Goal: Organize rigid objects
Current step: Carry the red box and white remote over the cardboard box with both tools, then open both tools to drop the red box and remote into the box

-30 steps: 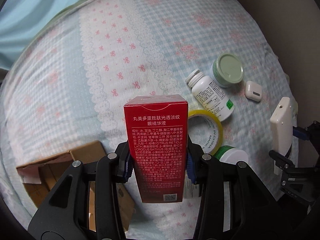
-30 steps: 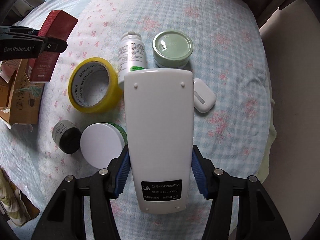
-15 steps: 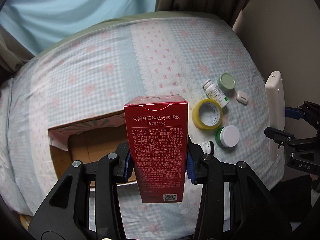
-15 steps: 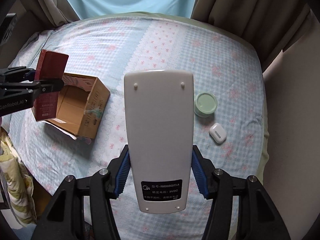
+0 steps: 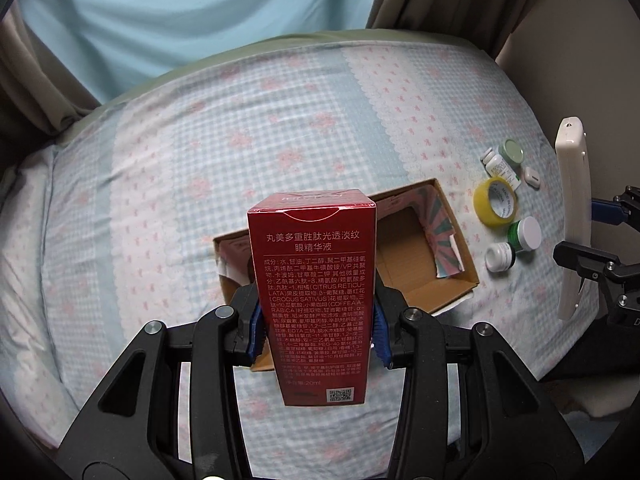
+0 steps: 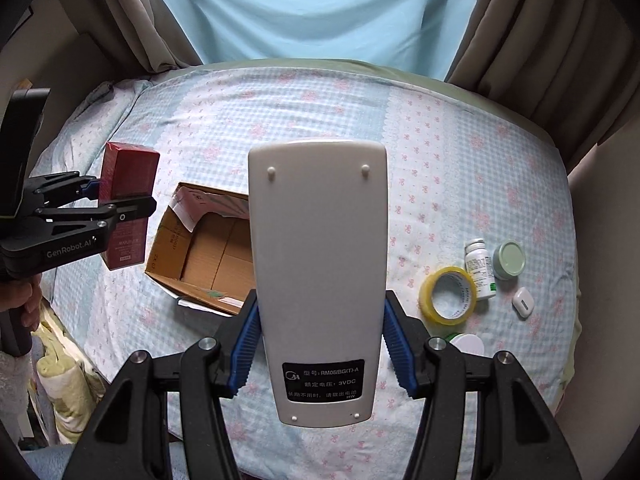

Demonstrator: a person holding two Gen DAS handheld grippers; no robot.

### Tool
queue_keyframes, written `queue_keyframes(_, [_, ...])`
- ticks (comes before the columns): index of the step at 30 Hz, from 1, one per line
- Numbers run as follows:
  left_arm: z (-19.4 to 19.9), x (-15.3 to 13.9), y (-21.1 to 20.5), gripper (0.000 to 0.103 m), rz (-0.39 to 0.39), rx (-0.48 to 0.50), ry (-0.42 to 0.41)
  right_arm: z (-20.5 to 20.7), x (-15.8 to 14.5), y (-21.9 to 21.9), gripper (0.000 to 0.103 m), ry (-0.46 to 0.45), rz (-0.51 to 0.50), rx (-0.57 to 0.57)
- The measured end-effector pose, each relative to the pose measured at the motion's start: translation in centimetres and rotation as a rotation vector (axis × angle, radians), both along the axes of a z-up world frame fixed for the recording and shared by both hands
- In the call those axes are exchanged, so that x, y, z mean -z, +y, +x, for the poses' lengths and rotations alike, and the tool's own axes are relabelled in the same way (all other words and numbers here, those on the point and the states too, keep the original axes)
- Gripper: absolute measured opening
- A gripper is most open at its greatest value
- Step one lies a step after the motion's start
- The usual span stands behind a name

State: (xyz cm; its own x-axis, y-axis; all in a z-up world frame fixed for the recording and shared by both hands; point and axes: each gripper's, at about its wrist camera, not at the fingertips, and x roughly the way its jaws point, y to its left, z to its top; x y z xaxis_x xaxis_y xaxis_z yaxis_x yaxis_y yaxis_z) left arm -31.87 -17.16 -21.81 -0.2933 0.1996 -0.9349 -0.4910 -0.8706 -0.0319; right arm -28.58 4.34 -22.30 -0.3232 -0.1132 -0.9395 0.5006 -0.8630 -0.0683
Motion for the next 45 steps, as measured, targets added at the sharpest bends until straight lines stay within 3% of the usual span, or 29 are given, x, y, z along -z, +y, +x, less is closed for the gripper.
queue_keyframes(5, [-2.1, 2.2, -2.6, 0.038, -0.01, 0.053, -0.038, -0.3, 1.7, -5.3, 0.053, -0.027, 0.029, -0.003])
queue_keyframes(12, [-4.4, 6.1, -3.0, 0.038, -0.015, 0.102, -0.096, -2.2, 5.0, -8.4, 0.053, -0.061, 0.105, -0.055])
queue_keyframes(21, [-5.4, 12.7, 0.9, 0.038, -0.144, 0.262, -0.157, -5.6, 12.2, -10.2, 0.053, -0.141, 0.246, -0.224])
queue_keyframes(28, [-5.6, 18.4, 3.4, 0.038, -0.239, 0.37, -0.216, -6.9, 18.1, -9.9, 0.053, -0.237, 0.29, -0.315])
queue_keyframes(37, [-5.3, 20.5, 4.1, 0.039, -0.289, 0.397, -0.222, -6.0, 21.3, -9.5, 0.053, -0.263, 0.347, -0.443])
queue_keyframes(39, [-5.1, 20.1, 4.2, 0.052, -0.276, 0.402, -0.203, -5.9, 21.5, -9.5, 0.053, -0.245, 0.35, -0.453])
queue_keyframes(40, [-4.9, 19.8, 4.3, 0.086, -0.267, 0.41, -0.19, -5.9, 21.6, -9.5, 0.053, -0.237, 0.342, -0.457])
queue_keyframes(41, [-4.7, 19.4, 4.4, 0.102, -0.257, 0.418, -0.184, -5.9, 21.7, -9.4, 0.054, -0.237, 0.332, -0.459])
queue_keyframes(42, [-4.6, 19.2, 4.5, 0.102, -0.244, 0.427, -0.187, -5.8, 21.7, -9.2, 0.057, -0.24, 0.322, -0.463])
queue_keyframes(43, [-4.5, 19.1, 4.6, 0.103, -0.238, 0.433, -0.198, -5.7, 21.7, -9.1, 0.08, -0.246, 0.318, -0.464])
queue_keyframes(45, [-4.3, 19.0, 4.7, 0.103, -0.24, 0.44, -0.209, -5.6, 21.6, -8.6, 0.103, -0.241, 0.302, -0.47])
